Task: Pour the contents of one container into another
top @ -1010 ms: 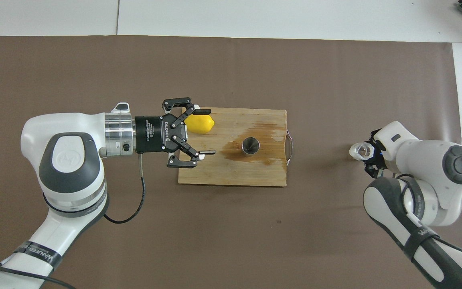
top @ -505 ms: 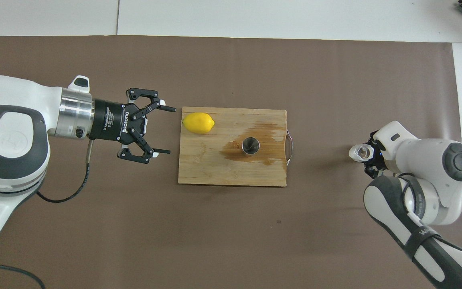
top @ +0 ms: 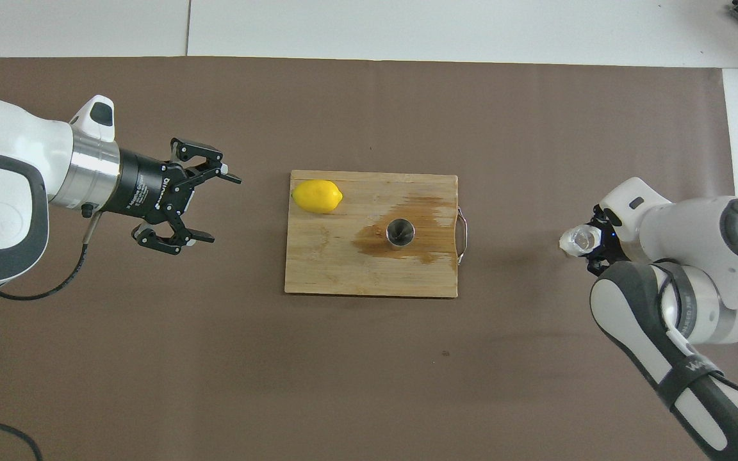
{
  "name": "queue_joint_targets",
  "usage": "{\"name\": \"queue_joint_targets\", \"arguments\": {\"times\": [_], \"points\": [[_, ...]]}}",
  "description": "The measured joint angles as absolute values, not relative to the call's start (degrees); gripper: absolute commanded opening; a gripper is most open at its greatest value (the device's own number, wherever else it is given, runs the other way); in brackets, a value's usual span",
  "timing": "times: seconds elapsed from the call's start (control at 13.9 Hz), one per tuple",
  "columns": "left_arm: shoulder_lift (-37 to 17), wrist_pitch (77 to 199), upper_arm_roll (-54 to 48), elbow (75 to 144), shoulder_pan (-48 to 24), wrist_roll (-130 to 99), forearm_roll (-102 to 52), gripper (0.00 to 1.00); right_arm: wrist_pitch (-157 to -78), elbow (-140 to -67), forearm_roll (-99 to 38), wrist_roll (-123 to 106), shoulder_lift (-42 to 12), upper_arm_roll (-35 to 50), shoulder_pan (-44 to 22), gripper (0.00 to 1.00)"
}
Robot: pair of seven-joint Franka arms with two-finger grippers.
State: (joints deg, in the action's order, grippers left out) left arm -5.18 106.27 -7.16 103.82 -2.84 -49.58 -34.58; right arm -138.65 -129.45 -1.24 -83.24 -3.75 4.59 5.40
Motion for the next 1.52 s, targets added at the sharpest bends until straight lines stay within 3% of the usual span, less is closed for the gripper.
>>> {"name": "queue_joint_targets", "arguments": {"times": [0.43,0.94,1.52], "points": [[-5.2,107.3,-7.2,101.7,-1.7,-28.9,-17.9,1.00,-130.1,-122.9,-1.5,-80.6,-3.3,5.7,2.7,0.11],[-5.1,113.0,-7.0,99.4,2.5,-8.5,-15.5,1.00,-120.2,-115.3,-0.5,-73.4,-3.3,5.9,-0.6,0.05],[1.2,104.0,-8.0,98.0,3.2,-3.7,-9.7,1.00,-113.8,-109.7,4.3,-63.1,-3.6,6.0,-6.6,0.00]]}}
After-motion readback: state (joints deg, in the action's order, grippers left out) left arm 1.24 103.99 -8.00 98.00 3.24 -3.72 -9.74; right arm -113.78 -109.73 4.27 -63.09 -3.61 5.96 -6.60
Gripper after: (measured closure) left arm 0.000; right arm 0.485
